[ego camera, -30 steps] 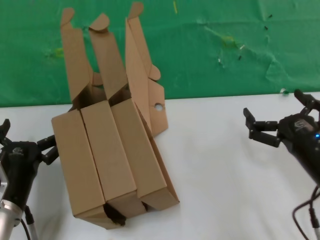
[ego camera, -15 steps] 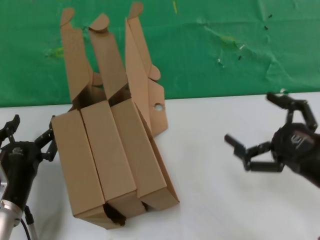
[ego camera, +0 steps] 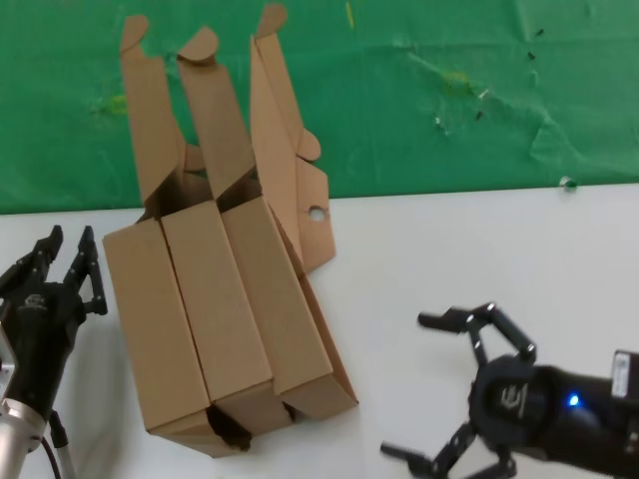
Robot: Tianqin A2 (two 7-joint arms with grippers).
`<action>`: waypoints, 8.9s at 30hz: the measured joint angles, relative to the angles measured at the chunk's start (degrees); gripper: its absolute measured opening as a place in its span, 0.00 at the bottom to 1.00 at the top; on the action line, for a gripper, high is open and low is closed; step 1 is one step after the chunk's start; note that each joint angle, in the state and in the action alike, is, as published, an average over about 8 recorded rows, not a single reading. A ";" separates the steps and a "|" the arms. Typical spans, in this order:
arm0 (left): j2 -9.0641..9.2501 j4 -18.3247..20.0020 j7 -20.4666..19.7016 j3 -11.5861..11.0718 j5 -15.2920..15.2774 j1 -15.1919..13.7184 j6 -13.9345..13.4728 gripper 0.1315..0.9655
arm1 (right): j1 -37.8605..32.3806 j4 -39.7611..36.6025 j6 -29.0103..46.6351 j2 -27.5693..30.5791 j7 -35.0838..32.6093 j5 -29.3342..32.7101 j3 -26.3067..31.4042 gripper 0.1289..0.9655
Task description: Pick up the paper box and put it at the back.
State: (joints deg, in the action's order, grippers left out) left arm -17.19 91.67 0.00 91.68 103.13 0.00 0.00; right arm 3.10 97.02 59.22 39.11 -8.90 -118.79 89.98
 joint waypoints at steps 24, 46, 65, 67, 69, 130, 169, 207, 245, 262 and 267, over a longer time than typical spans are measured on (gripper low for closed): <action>0.00 0.00 0.00 0.00 0.00 0.00 0.00 0.02 | -13.21 -0.51 -2.71 1.82 6.75 12.29 15.62 0.89; 0.00 0.00 -0.03 0.00 -0.01 0.00 0.00 0.01 | -19.85 -2.51 -3.80 0.18 10.52 15.97 21.52 0.43; 0.00 0.00 -0.02 0.00 -0.02 0.00 0.00 0.01 | -22.61 -3.70 -1.42 0.10 10.42 15.88 23.46 0.11; 0.00 0.00 -0.02 0.00 -0.02 0.00 0.00 0.01 | -22.56 -3.44 -1.31 0.37 10.40 15.82 23.40 0.08; 0.00 0.00 -0.02 0.00 -0.02 0.00 0.00 0.01 | -22.41 -3.05 -1.30 0.72 10.36 15.77 23.26 0.06; 0.00 0.00 -0.02 0.00 -0.01 0.00 0.00 0.01 | -64.22 -15.97 15.07 -18.95 44.06 90.50 40.77 0.02; 0.00 0.00 -0.01 0.00 -0.01 0.00 0.00 0.01 | -63.64 -32.87 9.12 -27.46 38.63 98.10 37.73 0.03; 0.00 0.00 -0.01 0.00 -0.01 0.00 0.00 0.01 | -63.18 -35.73 1.62 -29.43 37.44 97.99 34.37 0.48; 0.00 0.00 -0.01 0.00 -0.01 0.00 0.00 0.01 | -36.61 -1.15 -15.46 -22.73 18.69 42.81 2.88 1.00; 0.00 0.00 -0.01 0.00 0.00 0.00 0.00 0.19 | -30.48 -1.99 -23.06 -22.89 16.40 37.31 2.18 1.00; 0.00 0.00 -0.01 0.00 0.00 0.00 0.00 0.19 | -28.71 -2.21 -25.43 -22.83 15.90 35.89 2.15 1.00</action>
State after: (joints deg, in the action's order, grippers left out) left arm -17.19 91.67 -0.02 91.68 103.12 0.00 0.00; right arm -25.61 94.81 33.79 16.28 7.01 -82.90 92.13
